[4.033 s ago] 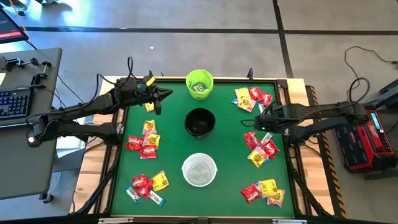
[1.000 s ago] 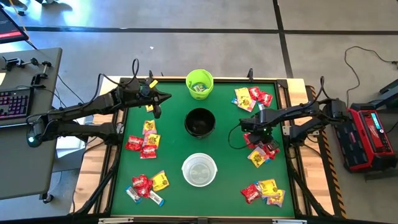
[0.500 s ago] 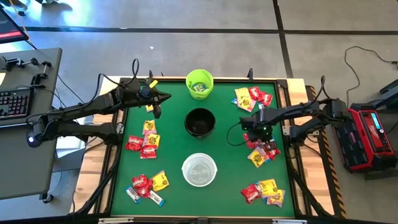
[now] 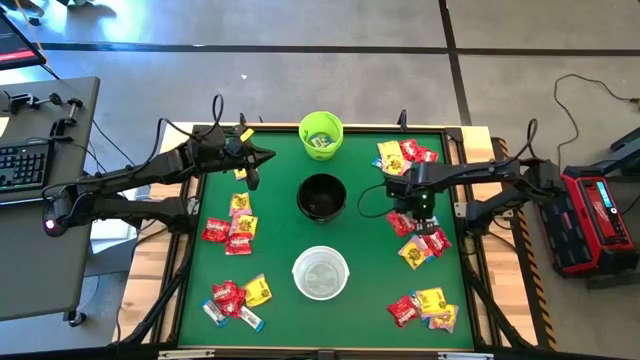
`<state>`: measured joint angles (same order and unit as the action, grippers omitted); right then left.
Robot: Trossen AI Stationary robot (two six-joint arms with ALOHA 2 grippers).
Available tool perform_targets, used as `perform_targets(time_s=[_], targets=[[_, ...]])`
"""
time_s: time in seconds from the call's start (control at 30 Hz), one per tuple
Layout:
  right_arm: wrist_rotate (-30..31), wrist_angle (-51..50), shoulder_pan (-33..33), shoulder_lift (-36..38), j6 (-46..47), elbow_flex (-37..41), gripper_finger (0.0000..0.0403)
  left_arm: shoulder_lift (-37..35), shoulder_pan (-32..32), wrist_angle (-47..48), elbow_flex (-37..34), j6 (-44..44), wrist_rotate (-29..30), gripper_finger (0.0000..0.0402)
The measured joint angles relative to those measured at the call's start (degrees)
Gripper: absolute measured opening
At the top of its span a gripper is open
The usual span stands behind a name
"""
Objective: Sort candy by brand, put in halloween buckets
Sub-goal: Put the white chocolate into the green bucket
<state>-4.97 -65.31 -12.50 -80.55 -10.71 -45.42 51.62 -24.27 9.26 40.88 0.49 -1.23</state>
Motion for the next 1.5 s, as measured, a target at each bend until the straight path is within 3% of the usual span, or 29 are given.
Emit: perform_targets(time_s=[0.17, 0.43, 0.6, 1.07, 1.5], targets=[[-0.2, -0.3, 1.4, 0.0, -1.7, 1.7, 0.0049, 0.0, 0.0, 0.0, 0.0, -0.3, 0.0, 0.0], [1.7, 2.8, 5.8, -0.1, -2.2, 1.8, 0.0201, 0.0, 0.0, 0.0, 0.0, -0.3, 0.0, 0.0], [2.5, 5.2, 7.8, -1.0, -2.6, 2.8, 0.0237, 0.0, 0.0, 0.0, 0.0, -0.3, 0.0, 0.0], [3.6, 7.9, 9.7, -9.1, -1.8, 3.0, 0.0198, 0.0, 0.0, 0.0, 0.0, -0.3, 0.0, 0.0], [3.7, 8.4, 9.6, -9.8, -1.8, 3.0, 0.0051, 0.0, 0.0, 0.0, 0.0, -0.3, 0.0, 0.0]])
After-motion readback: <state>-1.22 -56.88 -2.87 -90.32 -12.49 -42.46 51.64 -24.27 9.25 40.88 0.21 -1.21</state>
